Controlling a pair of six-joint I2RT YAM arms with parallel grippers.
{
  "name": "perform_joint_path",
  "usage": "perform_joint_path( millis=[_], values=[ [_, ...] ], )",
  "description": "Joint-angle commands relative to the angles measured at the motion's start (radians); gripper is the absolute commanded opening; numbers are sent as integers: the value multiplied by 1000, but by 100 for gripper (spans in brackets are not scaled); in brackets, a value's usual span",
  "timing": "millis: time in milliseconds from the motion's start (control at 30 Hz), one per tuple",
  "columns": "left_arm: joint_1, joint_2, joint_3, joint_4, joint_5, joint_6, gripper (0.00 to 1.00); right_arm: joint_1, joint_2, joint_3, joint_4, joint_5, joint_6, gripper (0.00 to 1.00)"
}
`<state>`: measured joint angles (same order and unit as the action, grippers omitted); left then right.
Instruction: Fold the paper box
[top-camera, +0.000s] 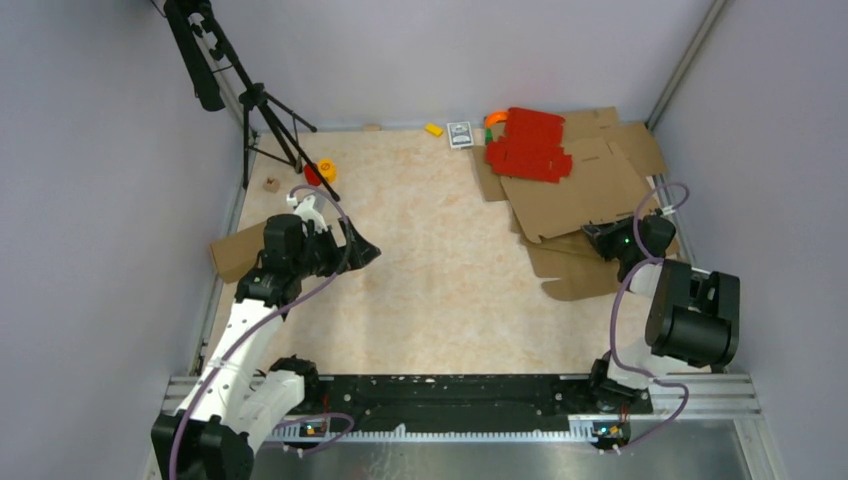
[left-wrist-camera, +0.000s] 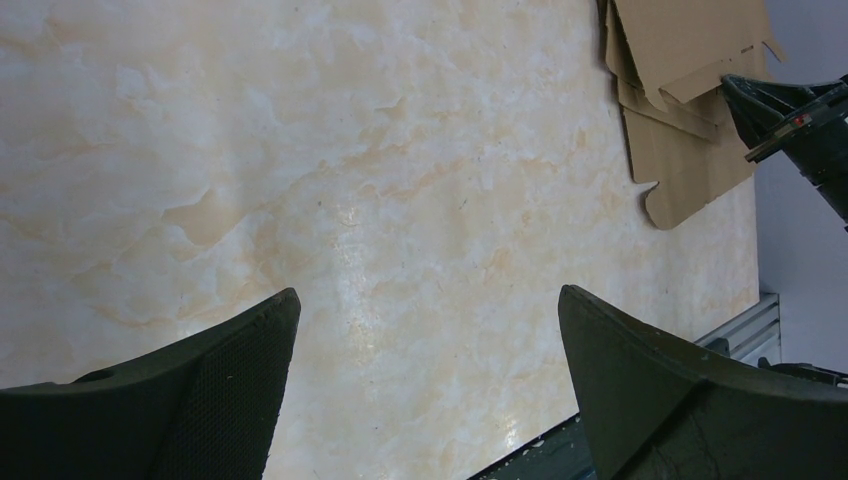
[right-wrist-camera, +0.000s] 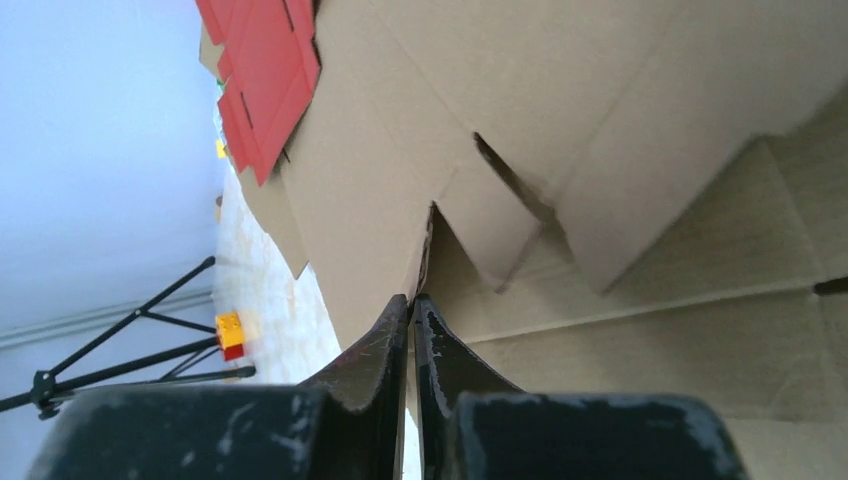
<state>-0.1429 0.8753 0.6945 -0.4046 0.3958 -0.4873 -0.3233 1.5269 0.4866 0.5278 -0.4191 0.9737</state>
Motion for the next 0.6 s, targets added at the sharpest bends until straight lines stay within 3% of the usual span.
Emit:
perform_joint_path(
  millis=[0,167,333,400,567],
  values=[
    [3,-2,44,20,0,7,99,-7,-117,43,-33,52,-19,2],
    [3,-4,43,22,5,0,99,-8,-349,116,-335,231,-99,2],
    [3,-3,47,25,23,-18,99,-7,-547,197,-517,362,-165,1],
    [2,-5,48,23,27,-23,99,-6,-600,239,-578,356,-183,0],
    [2,-18,37,20,37,-47,99,-4,-677,296,-612,155,-133,0]
  ],
)
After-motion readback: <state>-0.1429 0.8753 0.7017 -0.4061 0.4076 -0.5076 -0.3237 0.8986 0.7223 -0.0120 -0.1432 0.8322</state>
